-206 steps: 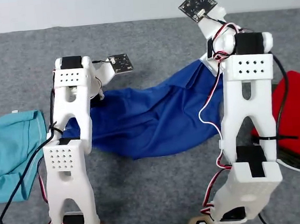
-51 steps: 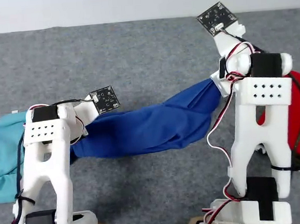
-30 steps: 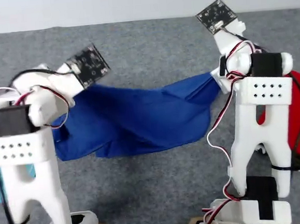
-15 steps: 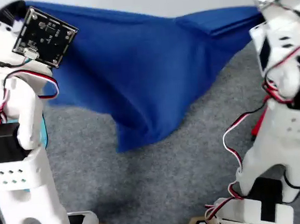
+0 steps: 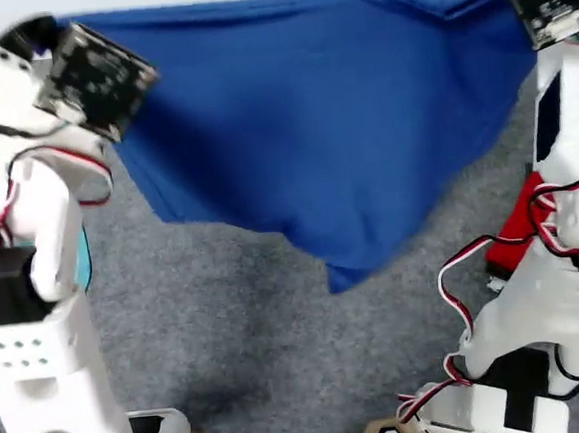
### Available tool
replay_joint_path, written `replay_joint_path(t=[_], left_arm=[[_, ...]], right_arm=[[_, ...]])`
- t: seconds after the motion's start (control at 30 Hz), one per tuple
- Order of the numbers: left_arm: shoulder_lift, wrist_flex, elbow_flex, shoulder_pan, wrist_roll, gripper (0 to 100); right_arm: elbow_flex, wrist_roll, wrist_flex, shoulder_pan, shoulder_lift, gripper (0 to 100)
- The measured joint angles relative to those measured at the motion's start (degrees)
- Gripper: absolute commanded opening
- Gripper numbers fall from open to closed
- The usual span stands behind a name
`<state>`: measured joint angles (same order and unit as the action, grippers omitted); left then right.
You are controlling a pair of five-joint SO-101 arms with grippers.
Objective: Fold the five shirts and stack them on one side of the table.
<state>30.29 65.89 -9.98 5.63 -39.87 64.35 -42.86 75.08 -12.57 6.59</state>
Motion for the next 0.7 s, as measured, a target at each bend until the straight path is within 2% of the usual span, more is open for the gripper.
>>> replay_joint_path(t=[0.13, 0.3, 0.5, 0.7], left_arm=[[3.25, 7.12, 0.0, 0.62, -3.87, 0], [4.92, 5.01, -0.09, 5.36, -4.13, 0], [5.19, -4.48, 3.6, 7.82, -4.13, 0], [5.19, -22.07, 10.99, 7.82, -4.13, 0]], right_arm=[[0.0, -0.53, -1.49, 3.34, 0.0, 1.0], [0.0, -2.64, -4.13, 6.42, 0.0, 1.0], [-0.35, -5.63, -10.64, 6.86, -1.93, 1.0], [-0.7, -5.98, -19.87, 6.86, -5.36, 1.0]])
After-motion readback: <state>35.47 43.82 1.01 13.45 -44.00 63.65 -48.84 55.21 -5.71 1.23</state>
